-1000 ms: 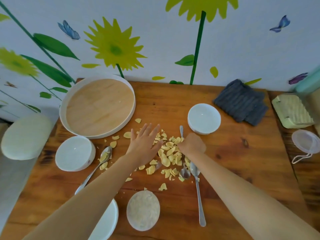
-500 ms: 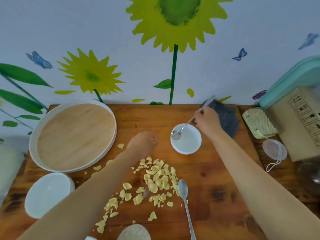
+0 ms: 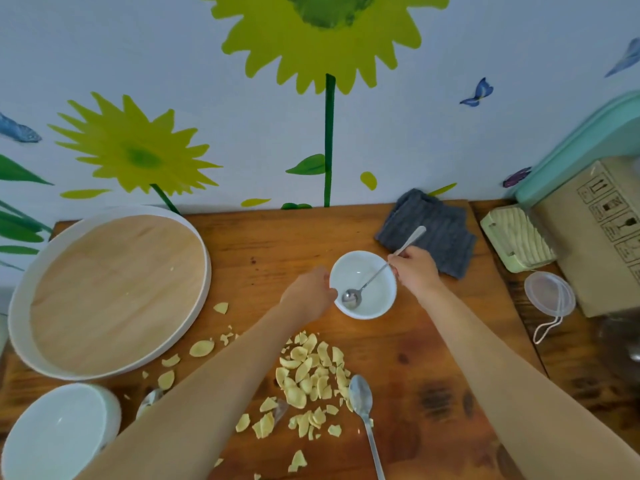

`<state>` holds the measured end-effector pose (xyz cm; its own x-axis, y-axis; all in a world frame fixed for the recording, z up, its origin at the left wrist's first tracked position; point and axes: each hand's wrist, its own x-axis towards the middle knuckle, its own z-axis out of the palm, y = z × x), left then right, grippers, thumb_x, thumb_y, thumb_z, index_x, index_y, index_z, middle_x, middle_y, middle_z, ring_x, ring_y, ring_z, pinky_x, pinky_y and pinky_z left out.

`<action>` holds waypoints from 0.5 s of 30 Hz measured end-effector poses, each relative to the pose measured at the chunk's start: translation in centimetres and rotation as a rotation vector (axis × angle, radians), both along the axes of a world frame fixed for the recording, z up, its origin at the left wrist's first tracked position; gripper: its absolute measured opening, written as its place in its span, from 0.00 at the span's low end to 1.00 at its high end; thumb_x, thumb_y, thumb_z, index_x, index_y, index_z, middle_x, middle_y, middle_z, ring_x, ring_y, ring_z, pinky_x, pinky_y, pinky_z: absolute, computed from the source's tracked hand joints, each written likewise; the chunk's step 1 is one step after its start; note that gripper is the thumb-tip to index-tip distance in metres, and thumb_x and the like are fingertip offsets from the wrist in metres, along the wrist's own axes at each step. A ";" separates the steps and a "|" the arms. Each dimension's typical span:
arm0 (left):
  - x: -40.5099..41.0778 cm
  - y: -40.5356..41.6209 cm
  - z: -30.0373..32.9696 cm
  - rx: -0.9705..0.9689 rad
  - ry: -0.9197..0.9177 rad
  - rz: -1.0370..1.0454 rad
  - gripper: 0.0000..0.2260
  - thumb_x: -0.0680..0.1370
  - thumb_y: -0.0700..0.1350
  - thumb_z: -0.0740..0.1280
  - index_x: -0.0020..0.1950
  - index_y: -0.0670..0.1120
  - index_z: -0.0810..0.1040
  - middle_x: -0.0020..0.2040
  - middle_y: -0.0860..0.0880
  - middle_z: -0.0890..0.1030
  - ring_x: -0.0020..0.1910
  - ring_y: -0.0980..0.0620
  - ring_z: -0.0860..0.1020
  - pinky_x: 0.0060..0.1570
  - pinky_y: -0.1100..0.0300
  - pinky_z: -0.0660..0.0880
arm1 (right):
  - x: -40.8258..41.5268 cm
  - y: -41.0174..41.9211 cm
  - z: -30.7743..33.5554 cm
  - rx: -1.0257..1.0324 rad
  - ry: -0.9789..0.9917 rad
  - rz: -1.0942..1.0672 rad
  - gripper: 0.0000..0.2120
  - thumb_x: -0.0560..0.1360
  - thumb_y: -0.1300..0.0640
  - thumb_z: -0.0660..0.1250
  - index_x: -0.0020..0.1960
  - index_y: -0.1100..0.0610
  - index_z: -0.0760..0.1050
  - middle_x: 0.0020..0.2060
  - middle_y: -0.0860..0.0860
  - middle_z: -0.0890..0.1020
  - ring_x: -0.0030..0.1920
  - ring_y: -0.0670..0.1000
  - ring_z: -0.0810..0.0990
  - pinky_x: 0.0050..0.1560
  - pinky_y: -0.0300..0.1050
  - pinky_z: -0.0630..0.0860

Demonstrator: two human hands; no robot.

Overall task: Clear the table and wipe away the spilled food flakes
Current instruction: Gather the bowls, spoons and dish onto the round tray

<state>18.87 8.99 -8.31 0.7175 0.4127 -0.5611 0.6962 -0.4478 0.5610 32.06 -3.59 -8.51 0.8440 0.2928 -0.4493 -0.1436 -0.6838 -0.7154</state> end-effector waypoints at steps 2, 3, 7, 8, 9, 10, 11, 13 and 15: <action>0.0 -0.2 -0.4 -0.062 -0.018 0.037 0.18 0.78 0.44 0.60 0.68 0.44 0.66 0.57 0.42 0.78 0.46 0.47 0.77 0.43 0.54 0.75 | -0.2 -0.2 -0.1 -0.015 -0.001 0.008 0.08 0.74 0.59 0.65 0.37 0.57 0.71 0.34 0.52 0.76 0.39 0.53 0.74 0.44 0.49 0.72; 0.0 -0.4 -0.6 -0.109 -0.020 0.065 0.18 0.79 0.45 0.59 0.68 0.44 0.66 0.57 0.41 0.78 0.45 0.47 0.77 0.43 0.54 0.76 | -0.3 -0.4 -0.2 -0.021 -0.006 0.016 0.06 0.74 0.59 0.65 0.38 0.56 0.72 0.36 0.52 0.76 0.40 0.53 0.75 0.45 0.50 0.74; 0.1 -1.6 -1.1 -0.417 -0.005 0.300 0.18 0.80 0.43 0.57 0.70 0.43 0.63 0.56 0.40 0.77 0.38 0.50 0.79 0.35 0.60 0.79 | -1.3 -1.3 -0.3 -0.098 0.070 0.047 0.06 0.75 0.58 0.65 0.50 0.57 0.72 0.41 0.53 0.79 0.39 0.51 0.77 0.43 0.47 0.76; 0.2 -1.8 -1.1 -0.479 -0.015 0.358 0.18 0.80 0.41 0.57 0.70 0.43 0.63 0.57 0.39 0.78 0.36 0.52 0.78 0.31 0.62 0.78 | -1.7 -1.5 0.0 -0.137 0.158 0.081 0.08 0.76 0.57 0.63 0.54 0.56 0.70 0.42 0.53 0.79 0.37 0.51 0.77 0.40 0.45 0.77; 0.3 -1.8 -1.0 -0.507 -0.025 0.385 0.18 0.80 0.39 0.56 0.70 0.42 0.63 0.58 0.38 0.77 0.34 0.52 0.78 0.29 0.64 0.78 | -2.3 -1.5 0.2 -0.166 0.257 0.112 0.09 0.78 0.57 0.61 0.58 0.55 0.68 0.44 0.54 0.79 0.36 0.50 0.78 0.39 0.43 0.77; 0.3 -1.7 -0.9 -0.512 -0.031 0.390 0.18 0.80 0.39 0.56 0.70 0.42 0.63 0.59 0.37 0.77 0.34 0.52 0.78 0.27 0.64 0.77 | -2.8 -1.5 0.4 -0.177 0.335 0.128 0.11 0.79 0.57 0.60 0.61 0.56 0.67 0.47 0.56 0.80 0.36 0.51 0.79 0.40 0.43 0.78; 0.1 -1.5 -0.8 -0.504 -0.037 0.394 0.18 0.79 0.38 0.56 0.70 0.42 0.64 0.59 0.37 0.77 0.34 0.51 0.78 0.27 0.64 0.77 | -3.3 -1.3 0.7 -0.177 0.373 0.139 0.13 0.79 0.58 0.59 0.63 0.59 0.67 0.51 0.59 0.80 0.38 0.52 0.80 0.40 0.43 0.78; -0.6 -0.6 -0.4 -0.491 -0.041 0.408 0.17 0.80 0.39 0.56 0.69 0.42 0.64 0.59 0.38 0.77 0.39 0.48 0.80 0.31 0.63 0.78 | -3.9 -0.4 1.3 -0.161 0.373 0.148 0.15 0.79 0.60 0.58 0.65 0.63 0.67 0.54 0.62 0.80 0.38 0.52 0.80 0.38 0.41 0.78; -2.0 1.2 0.0 -0.492 -0.047 0.451 0.17 0.80 0.38 0.55 0.69 0.42 0.64 0.59 0.38 0.77 0.43 0.46 0.79 0.37 0.59 0.79 | -4.7 1.6 1.9 -0.127 0.350 0.183 0.15 0.79 0.61 0.58 0.65 0.64 0.68 0.51 0.61 0.80 0.35 0.51 0.80 0.35 0.39 0.78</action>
<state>16.87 10.23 -8.27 0.5629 0.3822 -0.7328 0.7252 0.1969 0.6598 27.41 -1.98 -6.63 0.5732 0.3472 -0.7422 -0.2313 -0.8004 -0.5530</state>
